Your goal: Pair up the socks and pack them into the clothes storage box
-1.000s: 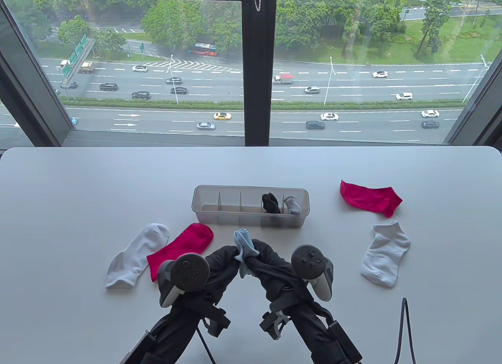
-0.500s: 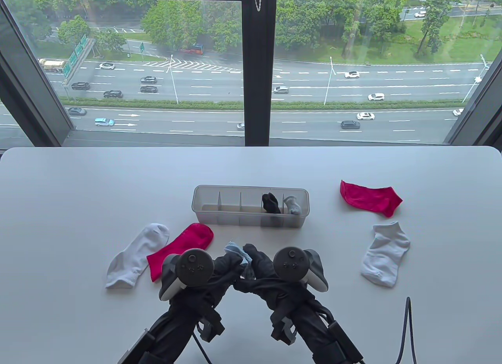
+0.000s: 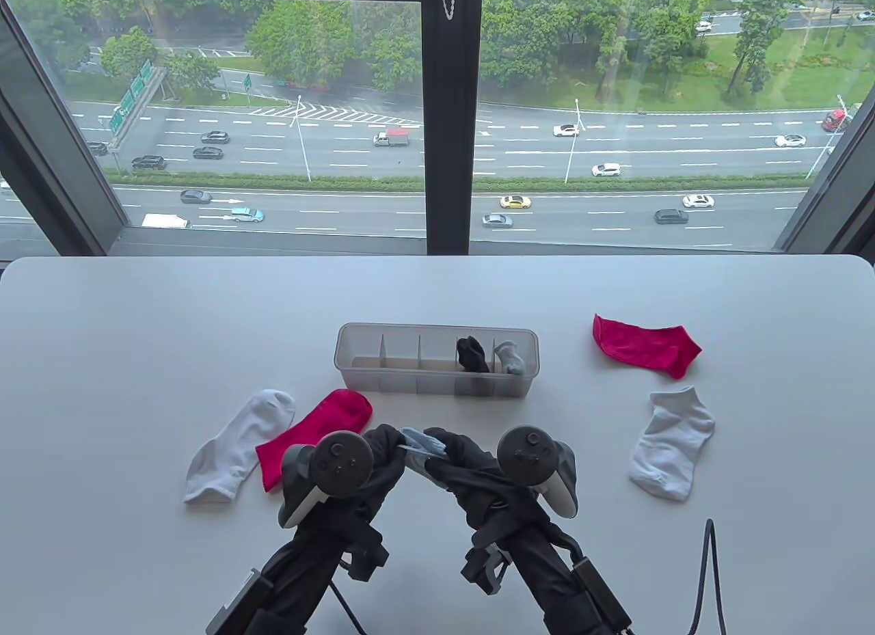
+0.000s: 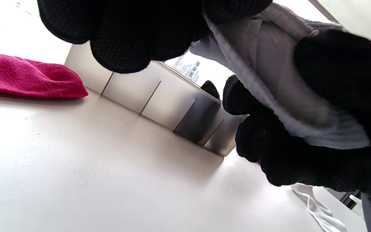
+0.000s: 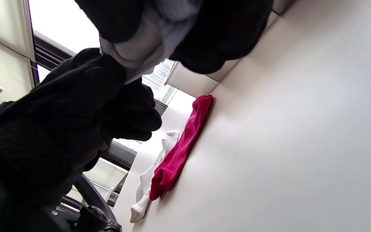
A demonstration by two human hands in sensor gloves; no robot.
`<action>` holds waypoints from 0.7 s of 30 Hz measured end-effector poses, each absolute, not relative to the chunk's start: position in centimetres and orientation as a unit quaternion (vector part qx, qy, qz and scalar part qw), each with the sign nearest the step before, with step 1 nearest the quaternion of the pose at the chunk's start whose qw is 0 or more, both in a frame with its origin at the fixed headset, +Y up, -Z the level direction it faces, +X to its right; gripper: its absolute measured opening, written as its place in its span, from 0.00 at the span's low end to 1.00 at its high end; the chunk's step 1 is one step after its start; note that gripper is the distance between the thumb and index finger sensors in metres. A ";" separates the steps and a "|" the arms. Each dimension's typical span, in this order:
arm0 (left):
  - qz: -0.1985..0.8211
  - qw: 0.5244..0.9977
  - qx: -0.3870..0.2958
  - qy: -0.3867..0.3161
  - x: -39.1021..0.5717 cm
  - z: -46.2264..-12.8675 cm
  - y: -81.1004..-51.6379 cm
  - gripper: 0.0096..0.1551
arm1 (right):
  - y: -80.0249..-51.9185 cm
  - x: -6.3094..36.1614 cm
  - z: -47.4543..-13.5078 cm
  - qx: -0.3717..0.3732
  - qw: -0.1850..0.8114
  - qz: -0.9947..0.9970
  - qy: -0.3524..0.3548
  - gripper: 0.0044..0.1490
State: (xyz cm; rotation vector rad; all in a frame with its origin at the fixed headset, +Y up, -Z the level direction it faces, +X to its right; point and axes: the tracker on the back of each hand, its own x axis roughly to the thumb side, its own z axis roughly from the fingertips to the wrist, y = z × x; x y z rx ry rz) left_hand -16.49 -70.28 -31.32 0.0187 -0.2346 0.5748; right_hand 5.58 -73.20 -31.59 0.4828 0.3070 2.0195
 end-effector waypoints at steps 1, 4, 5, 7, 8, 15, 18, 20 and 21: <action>0.286 0.952 0.009 -0.110 -16.7 -31.4 -70.4 0.23 | -73.2 5.4 -31.6 0.204 0.495 0.834 0.132 0.32; 0.276 0.956 0.018 -0.097 -17.4 -31.7 -70.6 0.23 | -73.2 4.9 -31.7 0.218 0.487 0.831 0.155 0.32; 0.274 0.957 0.020 -0.098 -17.5 -31.8 -70.7 0.23 | -73.2 4.9 -31.7 0.221 0.486 0.830 0.159 0.32; 0.276 0.956 0.020 -0.096 -17.6 -32.0 -70.8 0.22 | -73.3 4.7 -31.6 0.231 0.470 0.834 0.172 0.32; 0.280 0.955 0.019 -0.094 -17.7 -32.0 -70.9 0.22 | -73.4 4.4 -31.5 0.246 0.454 0.836 0.186 0.32; 0.279 0.931 0.024 -0.234 -15.3 -30.5 -69.4 0.21 | -74.3 2.3 -31.2 0.255 0.365 0.858 0.254 0.28; 0.289 0.925 0.010 -0.246 -14.6 -30.4 -69.6 0.22 | -73.9 3.1 -31.3 0.250 0.389 0.858 0.225 0.28; 0.358 0.902 -0.053 -0.236 -14.3 -30.7 -70.0 0.25 | -73.5 3.9 -31.3 0.224 0.416 0.863 0.177 0.27; 0.376 0.893 -0.068 -0.237 -14.4 -30.7 -70.1 0.28 | -73.4 4.2 -31.4 0.216 0.416 0.870 0.153 0.27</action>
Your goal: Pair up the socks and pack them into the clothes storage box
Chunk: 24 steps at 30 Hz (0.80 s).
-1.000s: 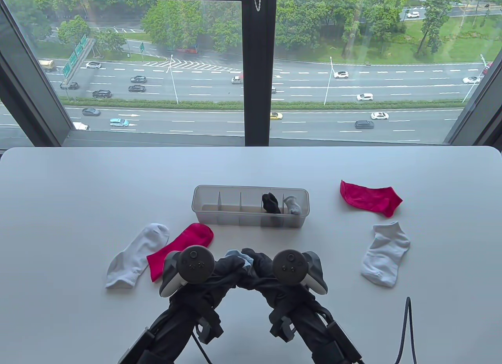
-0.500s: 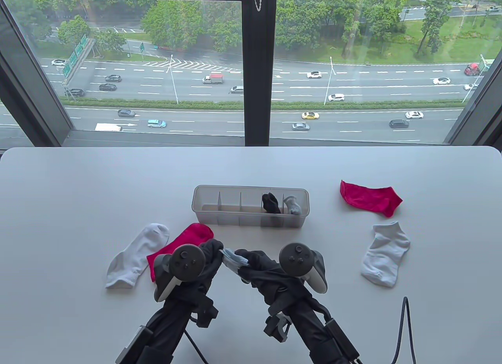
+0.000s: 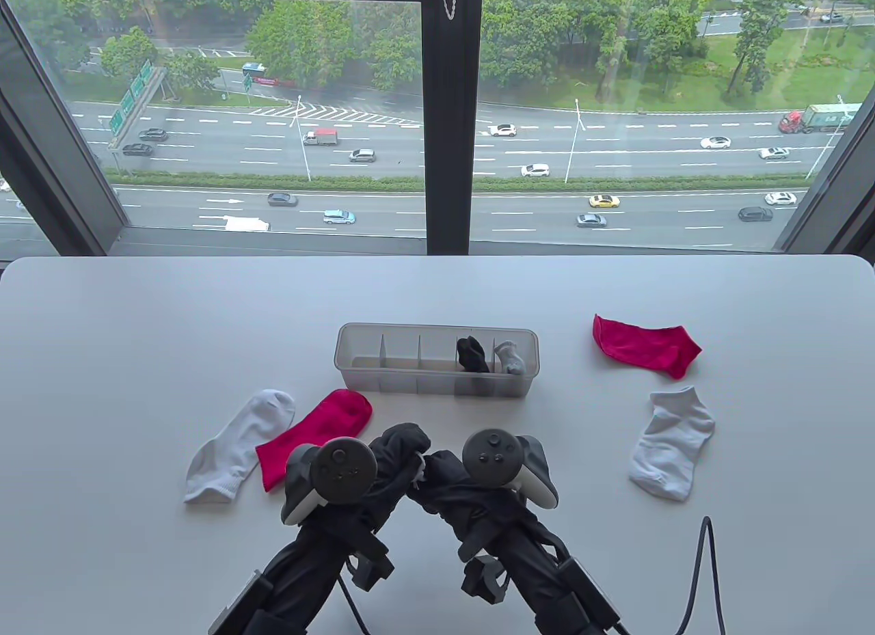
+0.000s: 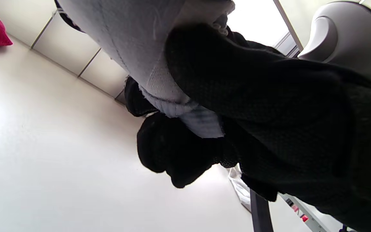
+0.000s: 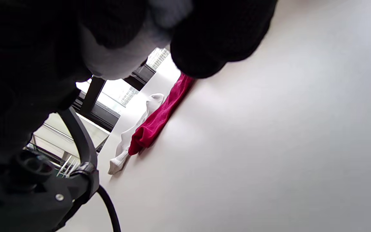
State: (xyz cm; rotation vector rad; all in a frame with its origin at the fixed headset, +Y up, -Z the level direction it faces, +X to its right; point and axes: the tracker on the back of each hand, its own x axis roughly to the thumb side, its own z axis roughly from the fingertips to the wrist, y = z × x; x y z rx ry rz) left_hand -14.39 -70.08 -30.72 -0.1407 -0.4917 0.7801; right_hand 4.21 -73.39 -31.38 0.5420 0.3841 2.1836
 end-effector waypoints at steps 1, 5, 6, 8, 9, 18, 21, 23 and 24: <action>0.407 0.875 -0.084 -0.249 -14.4 -30.8 -70.2 0.34 | -73.1 4.8 -31.5 0.198 0.420 0.879 0.112 0.27; 0.396 0.871 -0.115 -0.266 -14.2 -30.8 -71.2 0.39 | -72.2 6.9 -31.8 0.121 0.516 0.847 0.044 0.38; 0.381 0.878 -0.125 -0.262 -13.9 -30.8 -71.3 0.42 | -72.0 7.2 -31.7 0.114 0.545 0.830 0.042 0.38; 0.357 0.895 -0.116 -0.243 -13.5 -30.9 -71.1 0.40 | -72.2 7.5 -31.7 0.128 0.588 0.798 0.040 0.38; 0.357 0.901 -0.089 -0.230 -13.6 -30.9 -70.8 0.38 | -72.4 7.5 -31.6 0.133 0.612 0.778 0.050 0.39; 0.560 0.796 -0.111 -0.201 -15.6 -31.2 -71.7 0.34 | -71.6 5.4 -30.4 0.183 0.455 0.871 -0.018 0.42; 0.516 0.815 -0.137 -0.223 -14.7 -30.9 -71.8 0.49 | -70.9 5.7 -30.3 0.183 0.423 0.886 -0.056 0.31; 0.470 0.844 -0.134 -0.224 -13.8 -30.7 -71.6 0.44 | -70.8 6.0 -30.3 0.174 0.402 0.896 -0.073 0.25; 0.466 0.846 -0.133 -0.223 -13.7 -30.7 -71.6 0.41 | -70.9 6.2 -30.4 0.173 0.405 0.895 -0.069 0.24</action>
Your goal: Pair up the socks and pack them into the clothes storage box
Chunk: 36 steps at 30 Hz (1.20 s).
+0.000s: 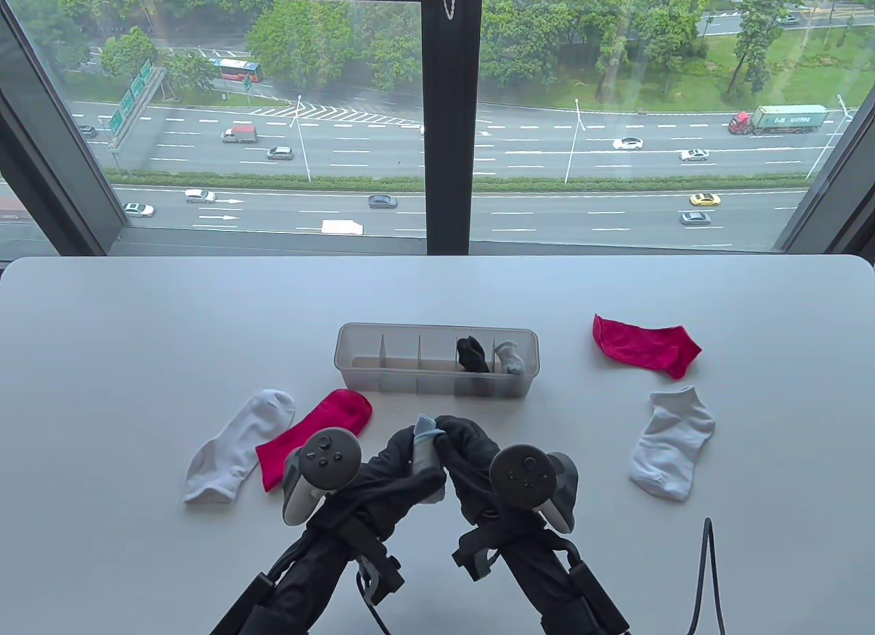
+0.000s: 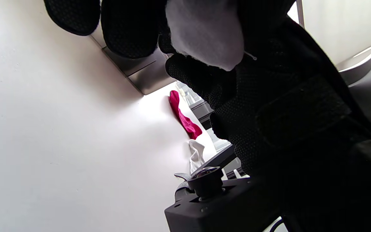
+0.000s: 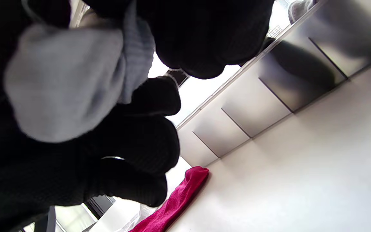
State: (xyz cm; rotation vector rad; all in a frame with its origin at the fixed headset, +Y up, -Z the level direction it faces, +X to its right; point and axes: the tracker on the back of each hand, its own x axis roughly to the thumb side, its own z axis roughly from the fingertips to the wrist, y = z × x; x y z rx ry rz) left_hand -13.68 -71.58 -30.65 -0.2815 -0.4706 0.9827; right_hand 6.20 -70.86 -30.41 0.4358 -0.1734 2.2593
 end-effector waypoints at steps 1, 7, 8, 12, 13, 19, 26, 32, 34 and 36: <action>0.470 0.841 -0.140 -0.229 -13.6 -30.7 -71.5 0.40 | -71.0 6.5 -30.5 0.168 0.424 0.888 -0.060 0.24; 0.480 0.819 -0.215 -0.231 -13.9 -30.9 -71.4 0.36 | -71.5 7.1 -31.0 0.132 0.504 0.853 -0.028 0.24; 0.481 0.834 -0.178 -0.205 -14.1 -30.8 -71.2 0.36 | -71.5 7.1 -31.1 0.125 0.512 0.849 -0.025 0.24; 0.399 0.903 -0.013 -0.161 -14.2 -30.2 -70.0 0.36 | -71.6 6.8 -30.8 0.115 0.505 0.855 -0.030 0.24; 0.363 0.913 -0.009 -0.186 -14.1 -30.1 -69.8 0.35 | -71.6 6.7 -30.7 0.106 0.506 0.855 -0.033 0.24; 0.297 0.929 -0.033 -0.218 -12.9 -30.1 -70.6 0.41 | -71.5 5.7 -30.3 0.119 0.527 0.841 -0.013 0.25; 0.389 0.899 0.007 -0.204 -14.2 -30.4 -70.3 0.40 | -71.6 6.3 -31.0 0.151 0.428 0.890 -0.034 0.25; 0.335 0.926 -0.027 -0.170 -14.0 -30.3 -70.2 0.31 | -71.2 6.1 -30.8 0.159 0.447 0.879 -0.035 0.26; 0.327 0.931 -0.027 -0.162 -14.2 -30.3 -70.0 0.30 | -71.2 6.1 -30.8 0.168 0.444 0.880 -0.032 0.26; 0.338 0.925 -0.029 -0.170 -14.0 -30.3 -70.1 0.31 | -71.1 6.0 -30.8 0.172 0.461 0.870 -0.021 0.28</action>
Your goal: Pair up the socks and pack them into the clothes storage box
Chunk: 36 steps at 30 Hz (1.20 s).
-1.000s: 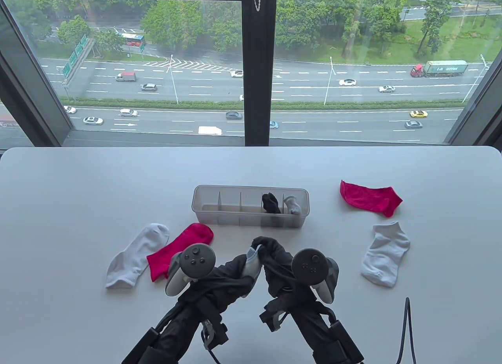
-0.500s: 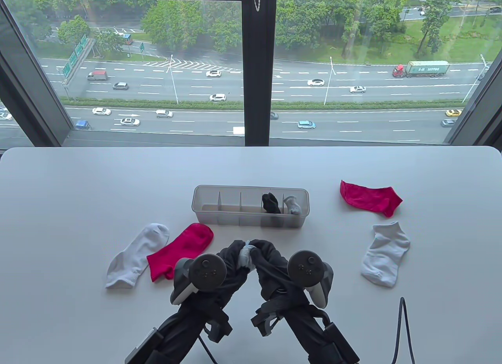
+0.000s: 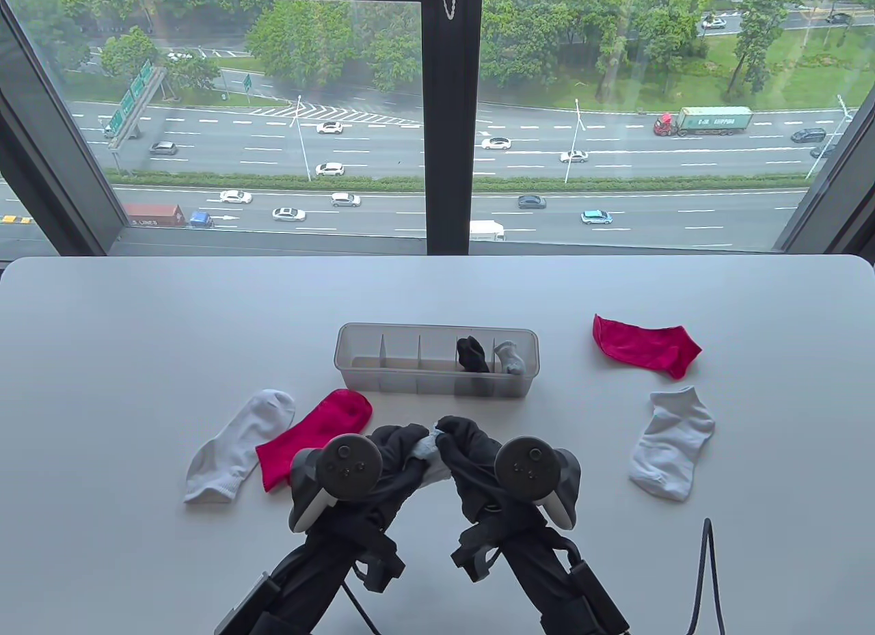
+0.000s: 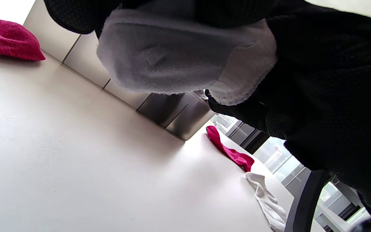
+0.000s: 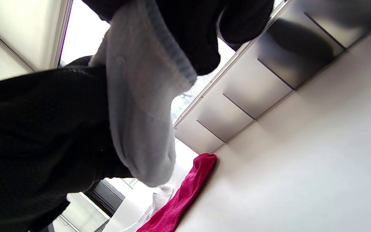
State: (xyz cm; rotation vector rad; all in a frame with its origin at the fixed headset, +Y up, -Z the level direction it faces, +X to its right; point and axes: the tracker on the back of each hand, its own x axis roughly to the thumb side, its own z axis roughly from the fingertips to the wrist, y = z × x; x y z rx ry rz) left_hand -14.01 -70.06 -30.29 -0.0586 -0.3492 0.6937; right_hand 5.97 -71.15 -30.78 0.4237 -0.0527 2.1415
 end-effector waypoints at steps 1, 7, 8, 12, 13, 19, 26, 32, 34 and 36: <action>0.336 0.926 -0.024 -0.169 -14.0 -30.3 -70.1 0.32 | -71.2 5.9 -30.8 0.180 0.466 0.866 -0.009 0.33; 0.415 0.894 0.007 -0.170 -15.4 -30.6 -70.1 0.27 | -72.6 6.3 -31.6 0.186 0.515 0.831 0.094 0.39; 0.425 0.886 -0.004 -0.186 -15.4 -30.7 -70.1 0.27 | -72.6 6.4 -31.5 0.164 0.526 0.831 0.078 0.33; 0.460 0.860 -0.058 -0.215 -15.3 -31.0 -70.1 0.30 | -72.2 6.6 -31.7 0.194 0.472 0.858 0.057 0.29; 0.469 0.848 -0.077 -0.234 -15.3 -31.1 -70.1 0.30 | -72.2 6.7 -31.9 0.201 0.460 0.863 0.058 0.29; 0.491 0.828 -0.161 -0.216 -15.3 -31.4 -71.2 0.31 | -72.5 7.8 -32.1 0.196 0.415 0.887 0.046 0.29; 0.472 0.856 -0.095 -0.189 -15.1 -31.1 -70.7 0.30 | -72.1 6.4 -31.8 0.218 0.425 0.877 0.056 0.30; 0.440 0.855 -0.160 -0.222 -14.8 -31.4 -70.8 0.29 | -72.3 7.5 -32.4 0.232 0.398 0.885 0.071 0.29; 0.437 0.853 -0.175 -0.223 -14.5 -31.3 -70.8 0.37 | -72.2 7.4 -32.3 0.232 0.402 0.882 0.077 0.29; 0.432 0.868 -0.128 -0.210 -14.8 -31.1 -70.7 0.32 | -72.1 7.1 -32.2 0.233 0.401 0.882 0.082 0.29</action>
